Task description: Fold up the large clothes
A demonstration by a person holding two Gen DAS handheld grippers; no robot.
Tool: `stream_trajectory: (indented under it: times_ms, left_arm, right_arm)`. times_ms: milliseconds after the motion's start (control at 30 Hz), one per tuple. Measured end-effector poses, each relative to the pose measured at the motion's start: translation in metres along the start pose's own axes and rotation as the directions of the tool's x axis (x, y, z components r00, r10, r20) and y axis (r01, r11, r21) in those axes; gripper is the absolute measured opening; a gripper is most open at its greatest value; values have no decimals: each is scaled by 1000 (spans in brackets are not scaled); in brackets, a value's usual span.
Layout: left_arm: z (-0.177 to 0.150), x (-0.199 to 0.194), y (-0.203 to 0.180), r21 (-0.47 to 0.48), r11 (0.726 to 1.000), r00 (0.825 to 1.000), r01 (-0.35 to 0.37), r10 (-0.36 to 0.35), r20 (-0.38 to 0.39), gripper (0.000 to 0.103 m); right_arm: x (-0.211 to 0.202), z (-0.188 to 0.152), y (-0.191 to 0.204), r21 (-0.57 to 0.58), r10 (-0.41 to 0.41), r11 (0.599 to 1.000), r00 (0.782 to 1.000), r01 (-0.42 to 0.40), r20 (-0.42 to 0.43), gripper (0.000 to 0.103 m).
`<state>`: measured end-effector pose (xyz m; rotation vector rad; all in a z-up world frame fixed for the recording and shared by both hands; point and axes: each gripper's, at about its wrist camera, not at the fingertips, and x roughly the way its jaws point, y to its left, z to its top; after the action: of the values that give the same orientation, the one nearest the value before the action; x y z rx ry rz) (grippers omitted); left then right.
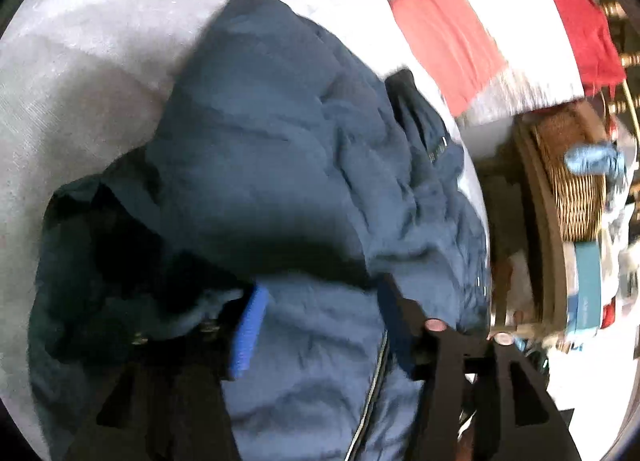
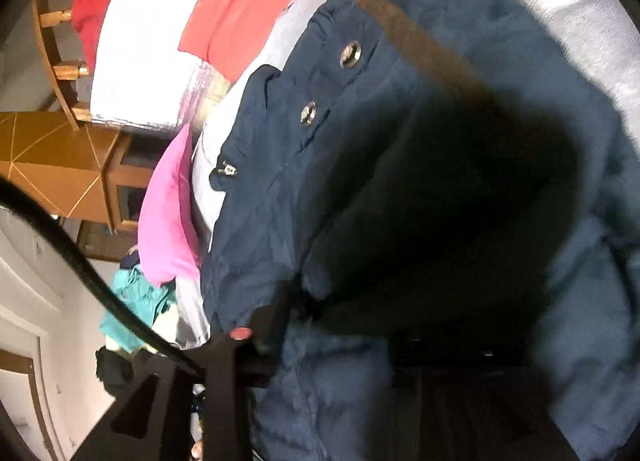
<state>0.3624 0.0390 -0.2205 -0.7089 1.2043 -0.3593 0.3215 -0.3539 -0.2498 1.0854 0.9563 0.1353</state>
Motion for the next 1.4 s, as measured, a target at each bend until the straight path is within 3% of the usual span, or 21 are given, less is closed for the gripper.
stream_trajectory:
  times_ms: [167,267,333,400,500,600,733,967,1000,1067,1133,1200,1333,1400]
  left_arm:
    - [-9,-16,-12,118,992,994,44,-32,-105,64]
    - [-9,-37,-18,204,976,993,81,-62,-97,66]
    - [-6,-56,-16,242,967,996,81,-72,-46,70]
    - [2,-70,-8,233,971,997,58,-68,35,79]
    - [16,-79,14,153,988,988,-13,-11,154,79]
    - [29,-75,37,48,995,973,-86,74,217,79]
    - [40,-56,49,-6,991,964,-134,132,233,79]
    - [45,-23,39,56,985,970,-165,152,189,79]
    - [44,-22,40,65,984,972,-168,154,178,79]
    - [43,-15,39,83,979,970,-185,169,173,79]
    - [41,-13,32,121,973,968,-195,172,181,79]
    - [40,-13,27,146,970,968,-196,167,189,79]
    - [39,-19,20,170,963,962,-211,174,210,78]
    - [40,-13,22,173,954,957,-246,211,201,78]
  right_arm:
    - [-53,8,-2,-75,-6,997,1000,7,16,47]
    - [-91,20,-14,-79,-45,995,986,58,161,58]
    - [-103,26,-25,-47,-62,996,974,74,219,59]
    - [-107,34,-33,-15,-77,996,964,83,253,59]
    - [-100,41,-34,-7,-122,992,950,130,287,65]
    - [-92,45,-35,-27,-165,983,935,182,313,71]
    - [-77,56,-36,-50,-187,975,922,216,338,73]
    - [-58,63,-52,-56,-164,981,947,186,275,73]
    - [-53,63,-53,-59,-152,983,952,173,264,70]
    - [-47,62,-50,-76,-152,981,955,176,253,54]
    - [-48,59,-39,-127,-168,970,950,207,265,39]
    - [-51,54,-25,-179,-190,952,937,249,292,32]
    - [-64,47,-9,-238,-162,939,928,249,334,31]
    - [-62,48,-12,-232,-175,938,928,259,328,31]
